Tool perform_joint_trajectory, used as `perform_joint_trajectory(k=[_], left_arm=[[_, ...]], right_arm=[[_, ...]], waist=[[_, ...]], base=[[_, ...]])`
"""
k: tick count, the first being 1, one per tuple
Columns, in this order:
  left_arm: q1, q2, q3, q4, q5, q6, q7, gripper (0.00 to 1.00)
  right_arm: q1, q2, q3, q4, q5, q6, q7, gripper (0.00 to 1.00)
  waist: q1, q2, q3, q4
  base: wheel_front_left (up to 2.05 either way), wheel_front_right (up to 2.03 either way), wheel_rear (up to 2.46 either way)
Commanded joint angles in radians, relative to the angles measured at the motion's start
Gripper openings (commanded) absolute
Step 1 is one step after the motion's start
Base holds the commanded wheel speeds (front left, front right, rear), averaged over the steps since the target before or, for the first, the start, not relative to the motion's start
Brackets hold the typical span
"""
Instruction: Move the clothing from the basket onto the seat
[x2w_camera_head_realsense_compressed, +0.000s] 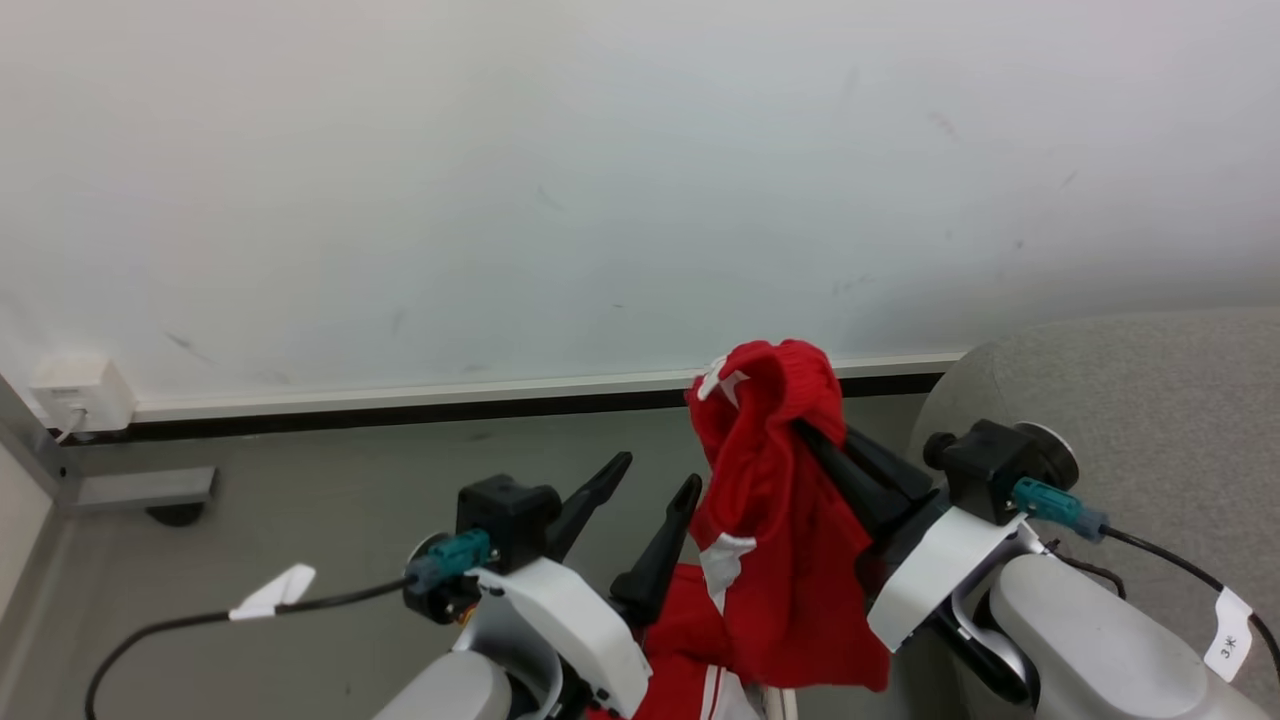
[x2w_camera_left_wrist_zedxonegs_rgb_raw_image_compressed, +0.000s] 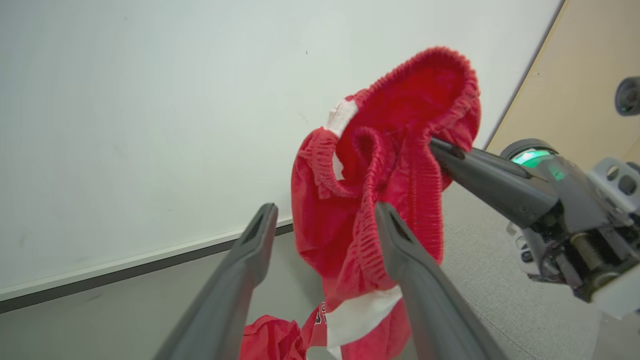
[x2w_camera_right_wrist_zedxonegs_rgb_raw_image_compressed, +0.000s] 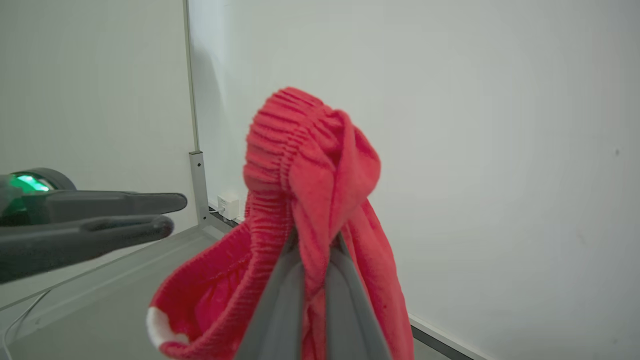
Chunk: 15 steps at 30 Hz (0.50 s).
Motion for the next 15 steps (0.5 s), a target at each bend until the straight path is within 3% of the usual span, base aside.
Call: perform_joint_trajectory(k=[1,15], left_arm=[[0.015,-0.002,-0.002,0.013,0.014,-0.003,-0.017,1.0],[0.029,-0.043,-0.043,0.158,0.023,-0.047,-0.13,1.0]], right_arm=[[0.005,-0.007,-0.007,-0.004,-0.003,-0.002,0.0,0.0],[-0.001,-0.059,-0.05,-0.022,-0.014,-0.002,0.0,0.0]], waist=[[0.0,-0.0001,0.0,-0.004],[0.0,-0.0001,0.007,-0.062]], base=[[0.0,0.0,0.0],[0.0,0.0,0.0]])
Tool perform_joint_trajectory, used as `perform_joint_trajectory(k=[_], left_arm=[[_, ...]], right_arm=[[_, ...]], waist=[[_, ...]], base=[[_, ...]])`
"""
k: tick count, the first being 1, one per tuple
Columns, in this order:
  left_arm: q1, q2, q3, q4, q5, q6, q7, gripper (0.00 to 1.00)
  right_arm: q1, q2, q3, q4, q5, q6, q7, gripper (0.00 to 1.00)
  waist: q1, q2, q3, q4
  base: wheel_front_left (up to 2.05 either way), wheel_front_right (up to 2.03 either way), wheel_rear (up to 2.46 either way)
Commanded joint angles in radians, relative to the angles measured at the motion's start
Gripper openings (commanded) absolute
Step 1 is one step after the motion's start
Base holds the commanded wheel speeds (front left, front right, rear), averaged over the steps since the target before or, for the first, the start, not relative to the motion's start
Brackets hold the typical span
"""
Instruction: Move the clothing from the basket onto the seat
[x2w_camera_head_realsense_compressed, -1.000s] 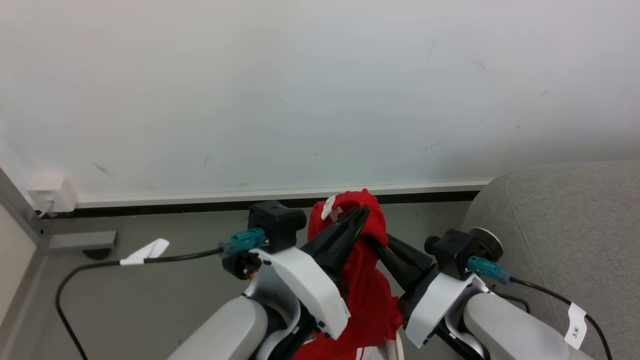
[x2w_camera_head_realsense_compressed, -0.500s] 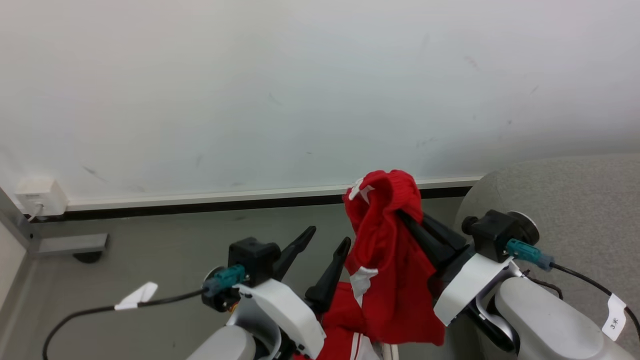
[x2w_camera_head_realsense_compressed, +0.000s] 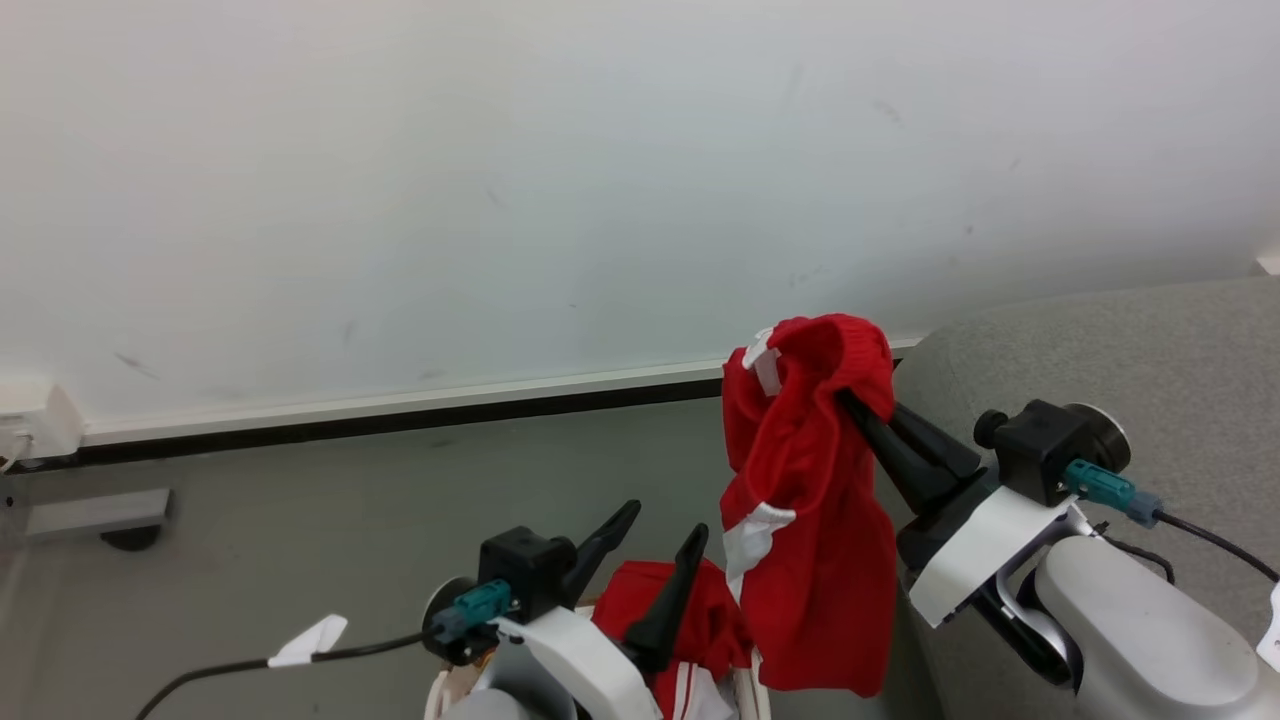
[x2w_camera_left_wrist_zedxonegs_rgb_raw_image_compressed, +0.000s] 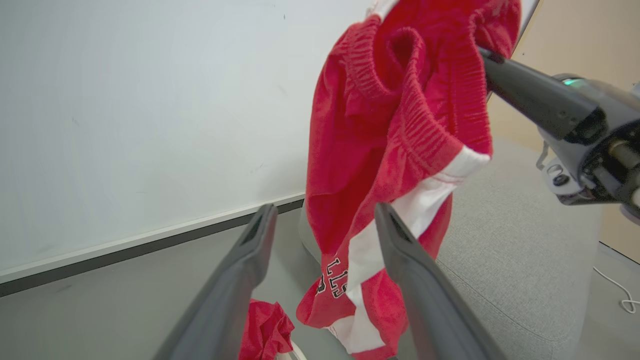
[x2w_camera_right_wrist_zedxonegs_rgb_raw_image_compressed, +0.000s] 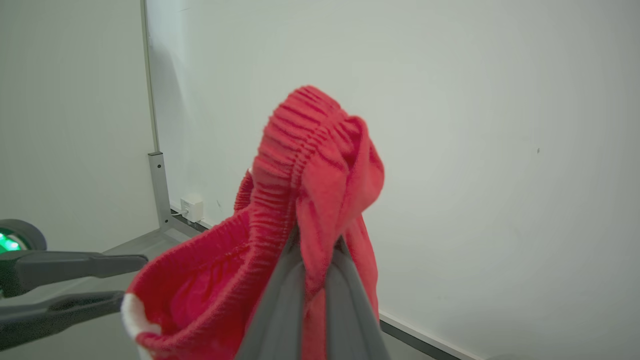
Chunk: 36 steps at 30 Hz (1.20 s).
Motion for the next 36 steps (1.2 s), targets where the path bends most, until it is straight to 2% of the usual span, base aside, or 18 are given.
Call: perform_joint_trajectory(k=[1,10,16,20,27,32,36], left_arm=[[-0.003,-0.006,-0.001,0.004,-0.001,-0.004,-0.014,1.0],[-0.019,-0.036,-0.022,0.023,0.011,-0.012,-0.041,1.0],[-0.04,-0.065,-0.041,0.032,0.023,-0.02,-0.055,1.0],[-0.076,-0.08,-0.059,0.036,0.04,-0.025,-0.062,1.0],[-0.185,-0.089,-0.083,0.044,0.093,-0.033,-0.048,1.0],[-0.274,-0.097,-0.099,0.045,0.124,-0.043,-0.042,1.0],[-0.335,-0.108,-0.11,0.043,0.141,-0.052,-0.036,1.0]], right_arm=[[-0.003,-0.012,-0.013,-0.007,-0.006,-0.002,0.0,0.0],[-0.001,-0.075,-0.072,-0.045,-0.024,-0.002,0.0,0.0],[0.018,-0.136,-0.128,-0.074,-0.023,-0.002,0.0,0.0],[0.021,-0.188,-0.194,-0.082,-0.029,-0.002,0.0,0.0],[-0.043,-0.268,-0.331,-0.091,-0.043,-0.002,0.0,0.0],[-0.169,-0.34,-0.428,-0.043,-0.044,-0.002,0.0,0.0],[-0.308,-0.4,-0.517,0.044,-0.039,-0.002,0.001,0.0]], waist=[[0.0,-0.0001,0.004,-0.013],[0.0,-0.0001,0.038,-0.117],[0.0,-0.0001,0.079,-0.195],[0.0,-0.0001,0.136,-0.221],[0.0,-0.0001,0.303,-0.215],[0.0,-0.0001,0.442,-0.17],[0.0,-0.0001,0.541,-0.124]], base=[[0.0,0.0,0.0],[0.0,0.0,0.0],[0.0,0.0,0.0],[0.0,0.0,0.0],[0.0,0.0,0.0],[0.0,0.0,0.0],[0.0,0.0,0.0]])
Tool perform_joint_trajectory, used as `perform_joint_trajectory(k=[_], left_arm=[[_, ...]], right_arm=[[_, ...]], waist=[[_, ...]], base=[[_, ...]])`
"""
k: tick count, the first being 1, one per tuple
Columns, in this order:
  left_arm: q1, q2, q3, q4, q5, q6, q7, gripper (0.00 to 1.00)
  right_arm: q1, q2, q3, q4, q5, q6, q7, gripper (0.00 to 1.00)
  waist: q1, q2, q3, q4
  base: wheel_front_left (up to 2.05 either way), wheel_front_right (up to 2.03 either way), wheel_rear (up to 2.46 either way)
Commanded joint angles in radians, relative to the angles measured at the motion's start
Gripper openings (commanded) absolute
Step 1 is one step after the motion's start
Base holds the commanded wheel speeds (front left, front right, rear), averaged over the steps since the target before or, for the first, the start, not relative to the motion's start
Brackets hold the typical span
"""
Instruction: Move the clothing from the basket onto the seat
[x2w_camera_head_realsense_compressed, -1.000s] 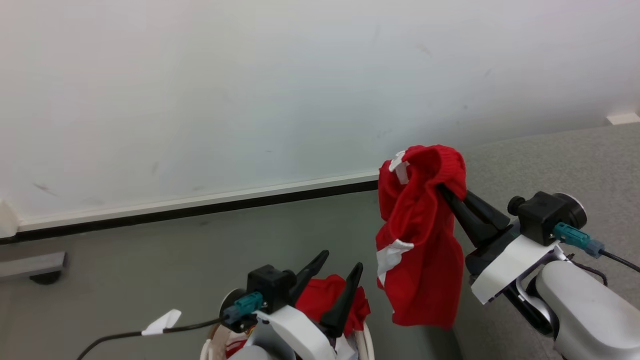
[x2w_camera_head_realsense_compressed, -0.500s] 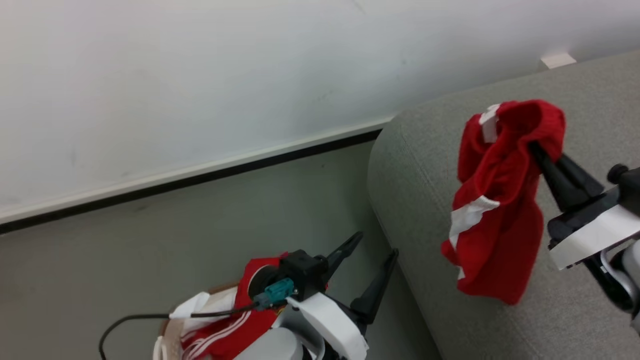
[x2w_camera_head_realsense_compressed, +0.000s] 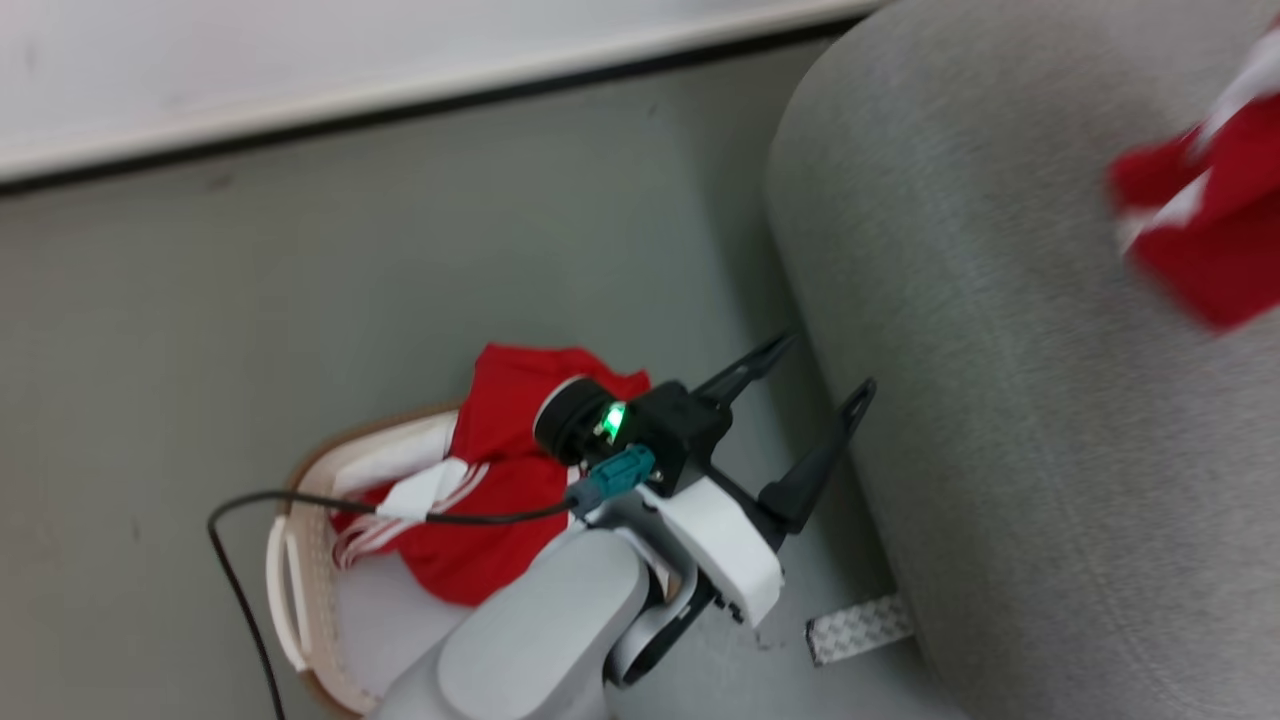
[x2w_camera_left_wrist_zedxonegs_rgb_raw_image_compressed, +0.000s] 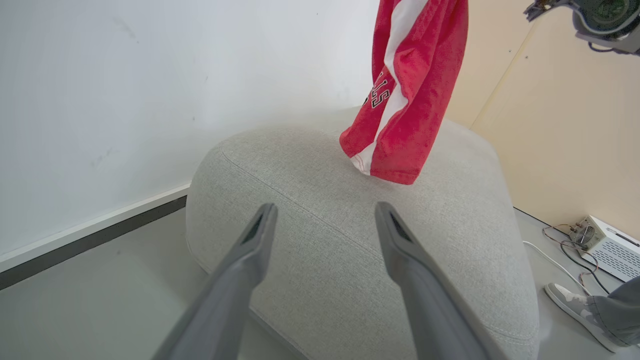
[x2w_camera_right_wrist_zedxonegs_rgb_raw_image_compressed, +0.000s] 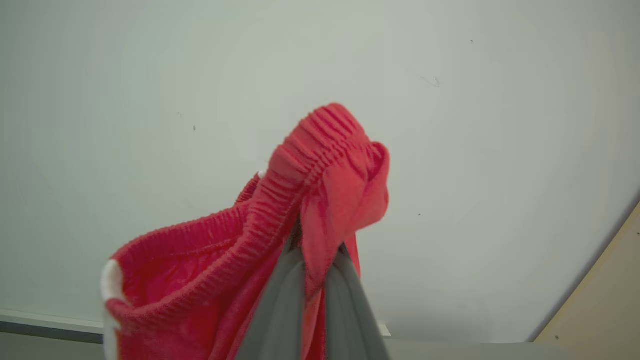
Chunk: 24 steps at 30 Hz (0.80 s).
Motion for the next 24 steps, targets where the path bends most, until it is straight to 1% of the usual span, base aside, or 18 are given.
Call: perform_joint_trajectory(k=[1,4,8,10,14,15,16,17,20,24], left_arm=[[-0.032,-0.004,0.0,0.0,0.012,-0.004,-0.001,1.0],[-0.069,-0.011,-0.005,0.001,0.017,-0.002,-0.006,1.0],[-0.098,-0.019,-0.01,0.014,0.016,0.003,-0.022,1.0],[-0.099,-0.021,-0.009,0.025,0.008,0.006,-0.029,1.0],[-0.067,-0.023,-0.001,0.042,-0.011,0.015,-0.045,1.0],[-0.06,-0.024,0.002,0.047,-0.018,0.016,-0.047,1.0],[-0.054,-0.022,0.005,0.051,-0.021,0.018,-0.051,1.0],[-0.045,-0.018,0.009,0.057,-0.025,0.018,-0.051,1.0],[-0.014,-0.002,0.02,0.067,-0.037,0.027,-0.058,1.0],[0.037,0.02,0.051,0.072,-0.049,0.038,-0.063,1.0]], right_arm=[[-0.072,-0.027,-0.032,0.044,-0.018,-0.002,0.001,0.0],[-0.172,-0.052,-0.091,0.148,-0.043,-0.002,0.001,0.0],[-0.243,-0.043,-0.158,0.301,-0.11,-0.002,0.0,0.0],[-0.242,-0.028,-0.204,0.371,-0.148,-0.002,0.0,0.0],[-0.155,0.006,-0.321,0.517,-0.221,-0.002,0.0,0.01],[-0.134,0.017,-0.354,0.545,-0.236,-0.002,0.0,0.09],[-0.114,0.029,-0.382,0.567,-0.253,-0.002,0.0,0.4],[-0.089,0.046,-0.404,0.593,-0.27,-0.002,0.0,1.0],[-0.028,0.097,-0.448,0.614,-0.318,-0.002,0.0,1.0],[0.073,0.177,-0.472,0.571,-0.359,-0.002,0.0,1.0]], waist=[[-0.0004,0.0,0.122,0.071],[-0.0004,0.0,0.173,0.102],[-0.0004,0.0,0.206,0.132],[-0.0004,0.0,0.21,0.143],[-0.0004,0.0,0.193,0.156],[-0.0004,0.0,0.184,0.157],[-0.0004,0.0,0.174,0.156],[-0.0004,0.0,0.163,0.154],[-0.0004,0.0,0.128,0.142],[-0.0004,0.0,0.055,0.125]], base=[[0.0,0.0,0.0],[0.0,0.0,0.0],[0.0,0.0,0.0],[0.0,0.0,0.0],[0.0,0.0,0.0],[0.0,0.0,0.0],[0.0,0.0,0.0],[0.0,0.0,0.0],[0.0,0.0,0.0],[0.0,0.0,0.0]])
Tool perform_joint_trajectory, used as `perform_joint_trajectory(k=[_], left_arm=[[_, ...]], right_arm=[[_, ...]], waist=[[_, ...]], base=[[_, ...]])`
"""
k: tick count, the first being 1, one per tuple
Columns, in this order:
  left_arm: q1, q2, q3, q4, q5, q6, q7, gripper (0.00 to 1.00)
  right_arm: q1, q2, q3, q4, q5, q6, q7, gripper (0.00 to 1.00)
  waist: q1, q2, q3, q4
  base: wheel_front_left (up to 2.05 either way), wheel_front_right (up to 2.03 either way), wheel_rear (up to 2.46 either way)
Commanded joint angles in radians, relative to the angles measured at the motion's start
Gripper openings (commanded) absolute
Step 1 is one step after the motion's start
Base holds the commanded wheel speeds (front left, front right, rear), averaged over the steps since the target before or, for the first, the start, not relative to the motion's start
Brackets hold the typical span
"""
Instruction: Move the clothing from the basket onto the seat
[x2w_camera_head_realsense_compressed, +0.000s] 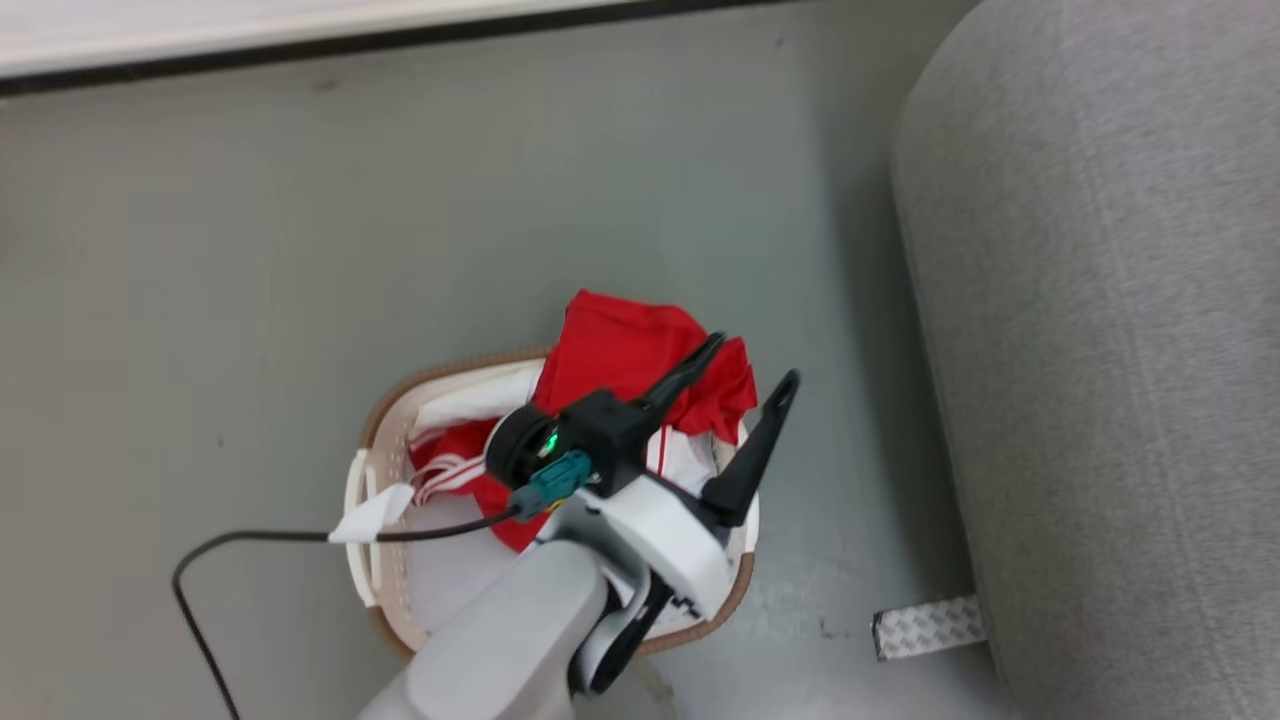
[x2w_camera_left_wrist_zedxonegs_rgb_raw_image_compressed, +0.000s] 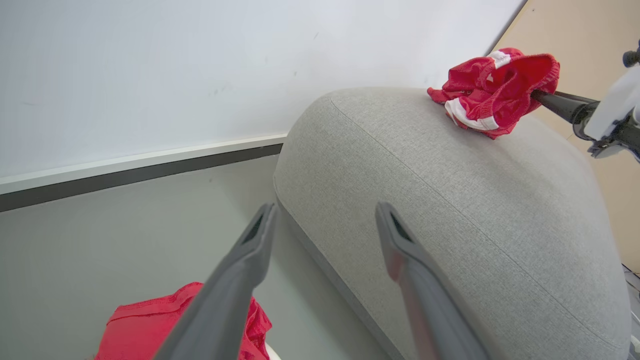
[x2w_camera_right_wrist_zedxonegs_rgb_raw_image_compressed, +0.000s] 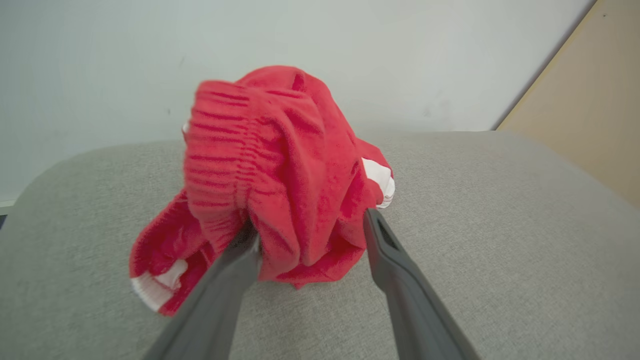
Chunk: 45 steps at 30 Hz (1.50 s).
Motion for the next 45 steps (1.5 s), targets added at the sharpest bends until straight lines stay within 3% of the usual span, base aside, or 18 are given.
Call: perform_joint_trajectory(k=[1,15,24,36,45], left_arm=[[0.038,0.022,0.016,0.002,-0.011,0.008,-0.006,1.0],[0.305,0.076,0.214,-0.101,0.007,0.083,-0.008,1.0],[0.469,0.062,0.366,-0.158,0.092,0.082,-0.008,1.0],[0.608,0.027,0.545,-0.149,0.192,0.04,-0.008,1.0],[0.669,-0.005,0.632,-0.133,0.238,-0.004,-0.008,1.0]], right_arm=[[0.066,0.032,-0.004,-0.028,-0.019,-0.002,0.0,1.0],[0.458,0.23,-0.034,-0.45,-0.102,-0.002,0.0,1.0],[0.643,0.347,-0.015,-0.67,-0.164,-0.002,0.0,1.0],[0.814,0.467,0.074,-0.735,-0.19,-0.002,0.0,1.0],[0.864,0.489,0.123,-0.728,-0.186,-0.002,0.0,1.0]], waist=[[-0.0002,0.0,-0.07,-0.021],[-0.0002,0.0,-0.328,-0.01],[-0.0002,0.0,-0.44,0.053],[-0.0002,0.0,-0.518,0.103],[-0.0002,0.0,-0.534,0.114]], base=[[0.0,0.0,0.0],[0.0,0.0,0.0],[0.0,0.0,0.0],[0.0,0.0,0.0],[0.0,0.0,0.0]])
